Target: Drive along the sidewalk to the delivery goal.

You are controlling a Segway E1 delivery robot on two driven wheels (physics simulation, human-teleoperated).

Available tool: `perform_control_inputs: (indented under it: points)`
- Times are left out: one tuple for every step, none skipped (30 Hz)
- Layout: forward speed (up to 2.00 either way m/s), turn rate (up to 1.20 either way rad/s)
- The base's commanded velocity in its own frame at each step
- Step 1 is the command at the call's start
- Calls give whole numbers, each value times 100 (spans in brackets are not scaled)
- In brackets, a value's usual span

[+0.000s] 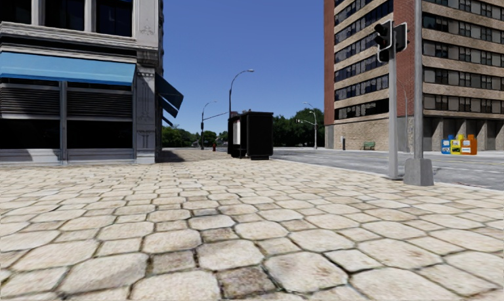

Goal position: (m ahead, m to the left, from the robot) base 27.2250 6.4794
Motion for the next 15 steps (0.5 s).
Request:
perform_control_inputs:
  points:
    - [200,0]
    - [200,0]
    - [200,0]
    - [200,0]
    - [200,0]
    - [200,0]
    - [200,0]
    - [200,0]
    - [200,0]
    - [200,0]
    - [200,0]
    - [200,0]
    - [200,0]
    - [200,0]
    - [200,0]
